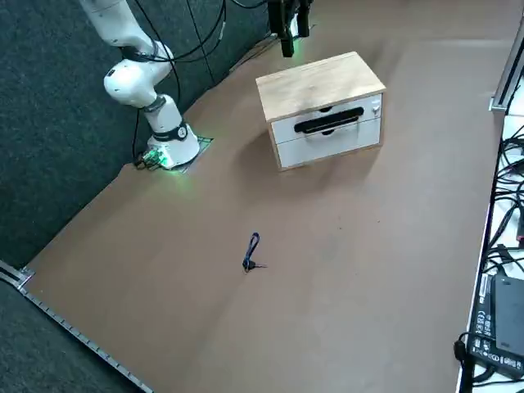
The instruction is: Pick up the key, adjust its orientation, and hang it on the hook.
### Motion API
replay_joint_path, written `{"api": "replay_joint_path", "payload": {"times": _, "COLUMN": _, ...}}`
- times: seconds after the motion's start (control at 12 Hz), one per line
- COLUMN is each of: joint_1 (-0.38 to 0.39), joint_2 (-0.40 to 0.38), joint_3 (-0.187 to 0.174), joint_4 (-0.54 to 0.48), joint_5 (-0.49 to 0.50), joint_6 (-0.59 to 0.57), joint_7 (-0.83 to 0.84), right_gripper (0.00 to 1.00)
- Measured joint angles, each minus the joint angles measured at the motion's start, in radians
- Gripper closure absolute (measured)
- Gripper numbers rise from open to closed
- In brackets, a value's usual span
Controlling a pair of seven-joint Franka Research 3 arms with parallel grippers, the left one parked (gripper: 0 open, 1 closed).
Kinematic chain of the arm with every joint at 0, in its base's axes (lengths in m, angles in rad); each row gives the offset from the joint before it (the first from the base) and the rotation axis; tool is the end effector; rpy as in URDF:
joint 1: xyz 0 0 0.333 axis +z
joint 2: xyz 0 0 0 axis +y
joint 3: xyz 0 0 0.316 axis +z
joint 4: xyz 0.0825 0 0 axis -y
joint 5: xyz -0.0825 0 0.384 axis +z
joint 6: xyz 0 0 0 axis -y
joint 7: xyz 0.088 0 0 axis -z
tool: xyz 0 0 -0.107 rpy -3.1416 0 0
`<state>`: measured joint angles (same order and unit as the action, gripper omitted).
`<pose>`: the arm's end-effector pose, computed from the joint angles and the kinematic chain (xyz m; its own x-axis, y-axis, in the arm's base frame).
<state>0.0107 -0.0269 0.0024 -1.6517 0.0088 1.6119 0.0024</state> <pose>0.5484 0.0081 0.6046 0.9999 0.0103 -0.0129 0.0102 -0.9999 -0.0087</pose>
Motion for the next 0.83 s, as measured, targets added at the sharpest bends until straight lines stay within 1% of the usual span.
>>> {"api": "replay_joint_path", "payload": {"times": 0.42, "joint_1": -0.009, "joint_2": 0.002, "joint_3": -0.007, "joint_4": -0.003, "joint_5": 0.0, "joint_6": 0.0, "joint_7": 0.021, "right_gripper": 0.0}}
{"api": "replay_joint_path", "payload": {"times": 0.83, "joint_1": -0.044, "joint_2": 0.007, "joint_3": -0.011, "joint_4": -0.026, "joint_5": -0.005, "joint_6": 0.026, "joint_7": 0.241, "right_gripper": 0.01}}
